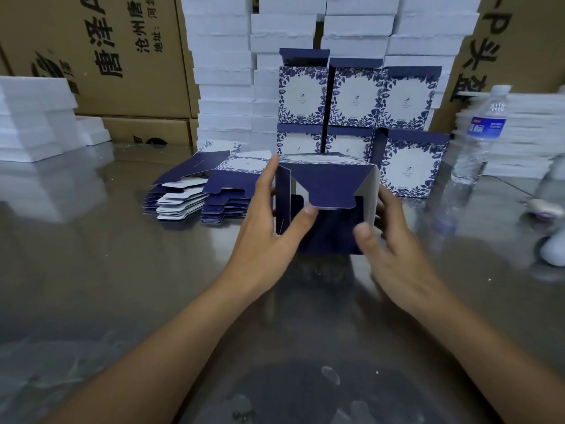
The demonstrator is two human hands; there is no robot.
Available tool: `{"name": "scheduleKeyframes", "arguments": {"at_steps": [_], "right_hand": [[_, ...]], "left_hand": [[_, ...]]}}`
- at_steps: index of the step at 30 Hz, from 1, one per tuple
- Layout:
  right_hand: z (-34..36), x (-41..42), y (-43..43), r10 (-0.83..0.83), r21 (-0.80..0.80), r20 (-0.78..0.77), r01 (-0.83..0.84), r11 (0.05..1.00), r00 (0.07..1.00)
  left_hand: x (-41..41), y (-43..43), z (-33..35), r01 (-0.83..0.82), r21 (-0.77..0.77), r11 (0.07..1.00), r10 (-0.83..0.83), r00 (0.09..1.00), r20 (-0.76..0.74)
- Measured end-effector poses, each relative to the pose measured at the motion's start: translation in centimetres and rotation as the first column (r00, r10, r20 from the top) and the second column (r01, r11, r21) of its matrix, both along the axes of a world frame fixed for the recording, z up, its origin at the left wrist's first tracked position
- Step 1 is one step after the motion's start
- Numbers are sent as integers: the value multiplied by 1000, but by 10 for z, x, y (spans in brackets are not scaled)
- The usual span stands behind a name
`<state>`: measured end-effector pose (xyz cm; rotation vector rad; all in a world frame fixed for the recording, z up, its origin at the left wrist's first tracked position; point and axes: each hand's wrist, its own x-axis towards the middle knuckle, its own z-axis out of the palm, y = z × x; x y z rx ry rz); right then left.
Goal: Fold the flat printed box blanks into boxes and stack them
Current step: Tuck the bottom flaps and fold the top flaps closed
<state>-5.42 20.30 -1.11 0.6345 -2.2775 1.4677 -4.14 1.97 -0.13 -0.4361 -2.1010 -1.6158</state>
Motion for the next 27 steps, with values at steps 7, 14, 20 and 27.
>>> {"name": "scheduleKeyframes", "arguments": {"at_steps": [7, 14, 20, 27], "right_hand": [[-1, -2, -3, -132, -183, -59, 119, 976, 989], [-1, -5, -5, -111, -190, -58, 98, 977, 992], [-2, -10, -1, -293, -55, -167, 288, 956, 941], [7, 1, 2, -425, 233, -407, 542, 808, 809]], "left_hand": [[1, 1, 3, -28, 174, 984, 26, 1000, 15], [2, 4, 8, 30, 273, 962, -24, 999, -26], [5, 8, 4, 3, 163, 987, 10, 997, -83], [7, 11, 2, -25, 128, 991, 36, 995, -91]]}}
